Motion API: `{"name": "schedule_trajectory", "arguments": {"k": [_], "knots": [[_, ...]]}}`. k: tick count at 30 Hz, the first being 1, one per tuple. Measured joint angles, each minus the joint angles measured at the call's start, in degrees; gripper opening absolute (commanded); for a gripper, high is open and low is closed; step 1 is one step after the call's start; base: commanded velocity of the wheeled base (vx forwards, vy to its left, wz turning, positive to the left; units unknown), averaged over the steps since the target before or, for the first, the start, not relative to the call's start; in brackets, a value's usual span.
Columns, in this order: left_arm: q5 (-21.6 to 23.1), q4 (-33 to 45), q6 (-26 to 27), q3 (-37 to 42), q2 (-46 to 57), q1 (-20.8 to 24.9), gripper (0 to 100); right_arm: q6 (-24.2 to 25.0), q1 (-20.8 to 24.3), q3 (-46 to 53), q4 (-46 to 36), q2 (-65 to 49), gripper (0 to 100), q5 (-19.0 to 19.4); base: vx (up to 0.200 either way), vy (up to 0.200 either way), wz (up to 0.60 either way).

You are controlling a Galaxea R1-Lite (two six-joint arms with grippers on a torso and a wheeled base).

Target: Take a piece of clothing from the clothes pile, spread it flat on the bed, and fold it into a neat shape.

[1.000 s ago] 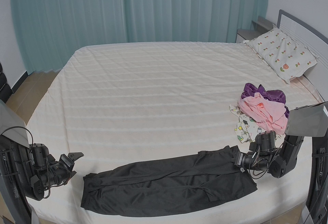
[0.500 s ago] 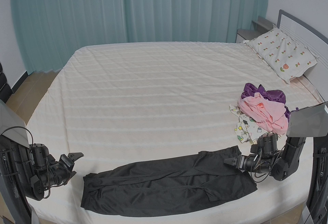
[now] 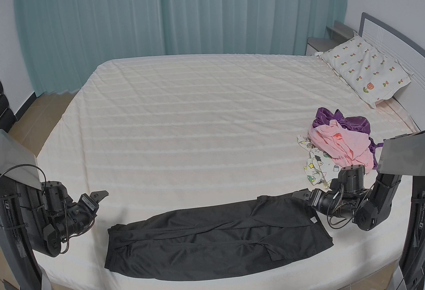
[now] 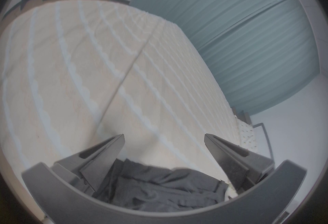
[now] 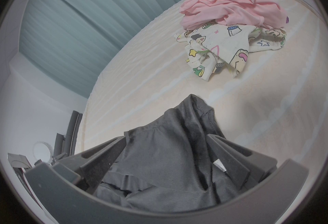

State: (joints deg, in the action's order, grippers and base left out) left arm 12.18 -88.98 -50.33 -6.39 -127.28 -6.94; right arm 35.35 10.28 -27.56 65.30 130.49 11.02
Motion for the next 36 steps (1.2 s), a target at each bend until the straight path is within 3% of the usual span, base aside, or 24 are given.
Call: {"name": "schedule_trajectory", "arguments": {"k": [4, 15, 36], "knots": [[-5.95, 0.00, 2.08, -1.35, -0.52, 3.74, 100, 3.27, 0.20, 0.33, 2.63, 0.60, 100, -0.05, 0.000, 0.000, 0.00], [-14.23, 3.80, 3.60, -1.88, -2.16, 12.17, 100, 4.88, 1.18, 4.08, 7.63, 1.77, 100, 0.00, 0.000, 0.000, 0.00], [-14.64, 3.85, 5.56, 0.99, -5.33, 14.09, 100, 4.55, 2.49, 5.16, 8.22, 2.19, 100, 0.01, 0.000, 0.000, 0.00]]}}
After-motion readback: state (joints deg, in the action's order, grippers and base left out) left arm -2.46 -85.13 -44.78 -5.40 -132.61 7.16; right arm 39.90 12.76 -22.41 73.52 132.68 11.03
